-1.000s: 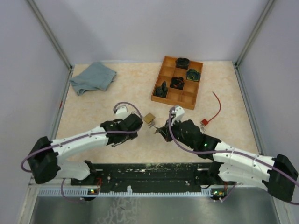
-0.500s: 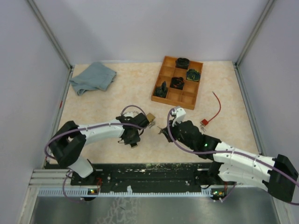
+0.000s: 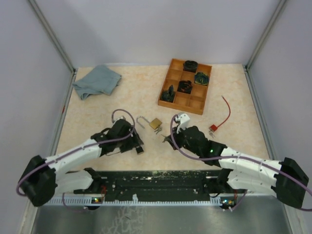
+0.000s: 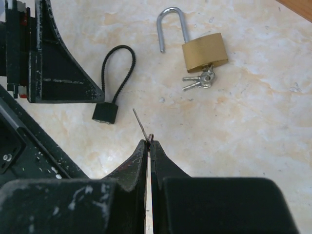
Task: Unlock with the key
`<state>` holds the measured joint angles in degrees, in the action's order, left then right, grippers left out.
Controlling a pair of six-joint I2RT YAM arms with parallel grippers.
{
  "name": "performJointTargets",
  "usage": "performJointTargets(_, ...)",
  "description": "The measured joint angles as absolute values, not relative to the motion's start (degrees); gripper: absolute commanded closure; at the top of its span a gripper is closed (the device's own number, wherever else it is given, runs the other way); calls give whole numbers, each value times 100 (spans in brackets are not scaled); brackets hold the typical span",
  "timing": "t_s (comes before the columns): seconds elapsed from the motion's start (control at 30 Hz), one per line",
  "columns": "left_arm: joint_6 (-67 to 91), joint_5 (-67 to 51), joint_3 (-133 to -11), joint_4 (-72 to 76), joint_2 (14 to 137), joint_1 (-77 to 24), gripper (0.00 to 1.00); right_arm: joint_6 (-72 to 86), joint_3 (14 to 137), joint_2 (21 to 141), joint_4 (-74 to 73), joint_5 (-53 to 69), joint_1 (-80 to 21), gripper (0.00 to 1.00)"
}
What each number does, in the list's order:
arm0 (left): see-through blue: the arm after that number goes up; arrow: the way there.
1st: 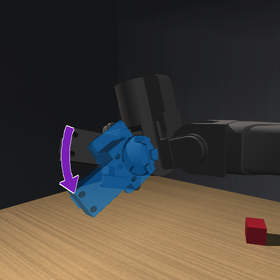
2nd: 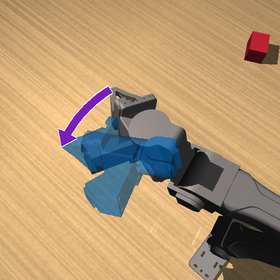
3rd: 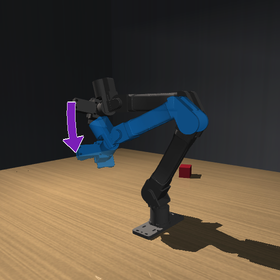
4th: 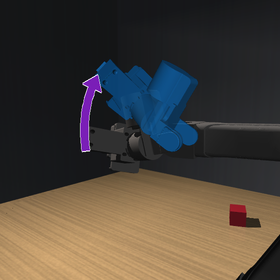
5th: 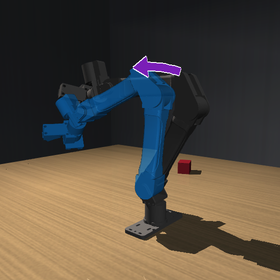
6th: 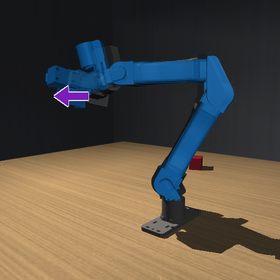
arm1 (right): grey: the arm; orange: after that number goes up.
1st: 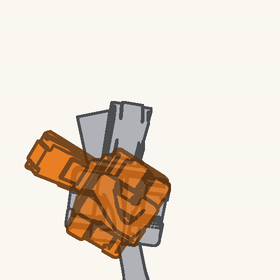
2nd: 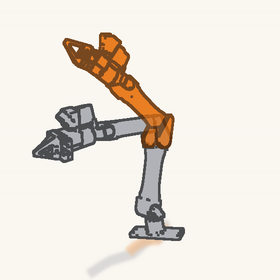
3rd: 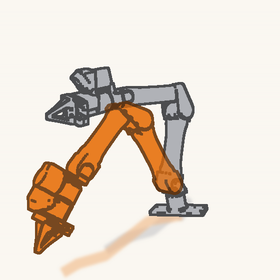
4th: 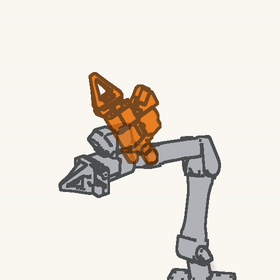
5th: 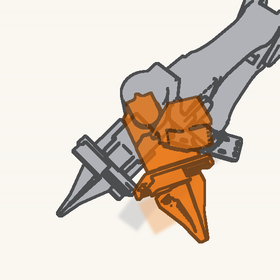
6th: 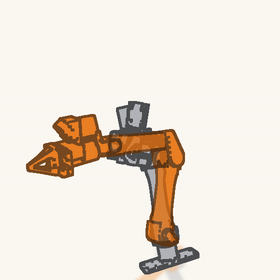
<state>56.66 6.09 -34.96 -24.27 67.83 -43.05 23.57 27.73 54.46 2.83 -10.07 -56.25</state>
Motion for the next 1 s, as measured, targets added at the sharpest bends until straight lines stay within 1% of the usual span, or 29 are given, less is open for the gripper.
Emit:
performJointTargets(0.2, 5109, -279, -2268, -666, 5321, -4056, 29, 2392, 2775, 5607, 587, -611, -5625, 100)
performJointTargets(0.33, 4757, -773, -1970, 467, 4781, -4049, 31, 2462, 2777, 5690, 760, -331, -5625, 100)
performJointTargets(0.4, 4565, -972, -1916, 1017, 4574, -4049, 34, 2506, 2779, 5690, 845, -141, -5616, 100)
performJointTargets(0.6, 4211, -1577, -1900, 2368, 4543, -4045, 44, 2718, 2762, 5658, 1387, 657, -5433, 100)
performJointTargets(0.8, 4241, -2029, -1734, 3249, 4801, -4045, 54, 2976, 2580, 5450, 1975, 1201, -5231, 100)
performJointTargets(0.9, 4263, -2185, -1625, 3487, 4812, -4045, 58, 3100, 2506, 5402, 2198, 1350, -5151, 100)
performJointTargets(1.0, 4270, -2300, -1610, 3642, 4842, -4045, 58, 3218, 2427, 5380, 2414, 1461, -5107, 100)
